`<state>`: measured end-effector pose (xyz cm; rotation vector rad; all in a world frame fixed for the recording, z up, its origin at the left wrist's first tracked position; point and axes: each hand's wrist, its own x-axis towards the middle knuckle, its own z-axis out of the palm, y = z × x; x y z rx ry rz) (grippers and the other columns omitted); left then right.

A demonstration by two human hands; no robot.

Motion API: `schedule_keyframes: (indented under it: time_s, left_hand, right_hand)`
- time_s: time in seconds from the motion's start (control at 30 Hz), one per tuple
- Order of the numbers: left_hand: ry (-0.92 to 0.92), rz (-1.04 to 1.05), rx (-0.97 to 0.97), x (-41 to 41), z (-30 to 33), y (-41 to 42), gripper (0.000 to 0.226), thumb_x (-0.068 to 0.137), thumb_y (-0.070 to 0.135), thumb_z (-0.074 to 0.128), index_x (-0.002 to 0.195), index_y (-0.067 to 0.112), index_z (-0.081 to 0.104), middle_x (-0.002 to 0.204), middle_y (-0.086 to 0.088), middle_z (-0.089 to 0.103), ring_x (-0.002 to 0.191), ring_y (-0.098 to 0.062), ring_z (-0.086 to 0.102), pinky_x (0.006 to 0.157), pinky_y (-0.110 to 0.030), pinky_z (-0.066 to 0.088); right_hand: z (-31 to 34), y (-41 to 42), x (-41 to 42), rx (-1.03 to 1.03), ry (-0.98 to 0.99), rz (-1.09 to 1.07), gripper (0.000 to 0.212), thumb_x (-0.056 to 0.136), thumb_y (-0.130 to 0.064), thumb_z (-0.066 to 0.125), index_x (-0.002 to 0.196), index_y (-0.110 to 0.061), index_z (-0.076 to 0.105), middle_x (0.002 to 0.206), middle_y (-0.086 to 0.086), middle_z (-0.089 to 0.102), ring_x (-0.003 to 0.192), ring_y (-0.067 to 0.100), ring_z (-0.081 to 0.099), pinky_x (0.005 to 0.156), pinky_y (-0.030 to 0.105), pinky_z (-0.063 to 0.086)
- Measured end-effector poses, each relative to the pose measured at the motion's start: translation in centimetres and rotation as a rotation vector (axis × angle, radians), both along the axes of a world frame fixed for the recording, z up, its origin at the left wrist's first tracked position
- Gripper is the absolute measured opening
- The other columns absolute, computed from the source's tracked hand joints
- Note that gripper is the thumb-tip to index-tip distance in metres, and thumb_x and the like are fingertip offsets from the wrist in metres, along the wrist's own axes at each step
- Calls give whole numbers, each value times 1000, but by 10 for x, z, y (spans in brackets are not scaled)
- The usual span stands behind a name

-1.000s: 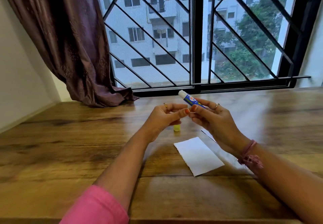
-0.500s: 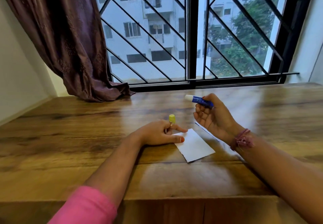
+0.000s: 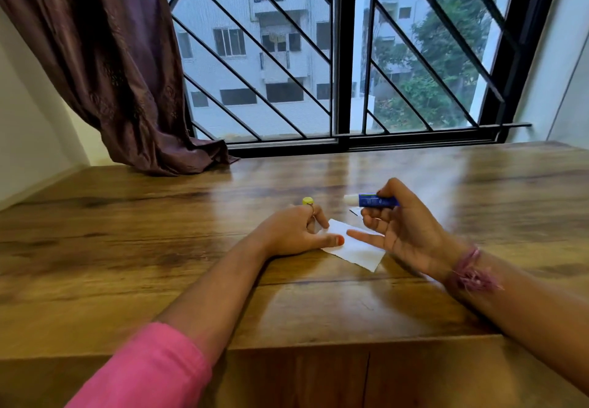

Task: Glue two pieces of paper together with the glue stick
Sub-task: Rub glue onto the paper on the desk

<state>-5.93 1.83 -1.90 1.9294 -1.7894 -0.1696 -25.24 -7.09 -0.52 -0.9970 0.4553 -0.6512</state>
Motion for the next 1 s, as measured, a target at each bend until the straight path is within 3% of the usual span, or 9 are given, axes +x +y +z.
schedule_keyframes:
  time_s: [0.2,0.3,0.43,0.57,0.77,1.0]
  left_hand:
    - [275,2,-17,12,7,3,20,89,40,62,90,20,62,50,15,43,44,0,36,42,-15,26]
    - [238,23,43,24,12,9,16,86,36,68,85,20,64,52,14,47,44,2,39,45,-14,30]
    - [257,10,177,30,20,15,27,77,36,77,88,13,69,54,13,53,49,-2,45,50,-14,34]
    - [291,-19,264,31,25,20,39,72,39,80,91,7,68,71,-6,53,65,-16,44,61,-29,33]
    - [216,-4,180,29,20,13,35,75,46,75,92,16,66,58,12,53,50,-1,45,48,-14,33]
    - [212,-7,197,31,15,8,30,70,49,77,84,25,67,54,19,55,50,3,48,49,-12,36]
  right_hand:
    - [-6,-2,1,-84,71,-20,26,79,-21,58,92,0,66,59,6,60,47,14,55,84,44,55]
    - [-9,-4,1,-138,100,10,20,80,-16,63,91,-1,67,58,4,58,48,12,53,81,41,58]
    - [-11,-5,-3,-221,139,44,12,81,-9,63,76,-5,73,59,6,58,49,13,55,71,34,59]
    - [-11,-6,-14,-286,186,130,13,71,-15,67,75,-6,76,56,6,56,51,12,55,79,36,59]
    - [-11,-9,-29,-284,187,219,13,77,-7,63,82,0,72,60,10,57,53,14,55,76,35,57]
    - [4,-6,-16,-384,107,189,21,89,-9,57,79,-9,76,60,5,58,55,12,57,75,35,58]
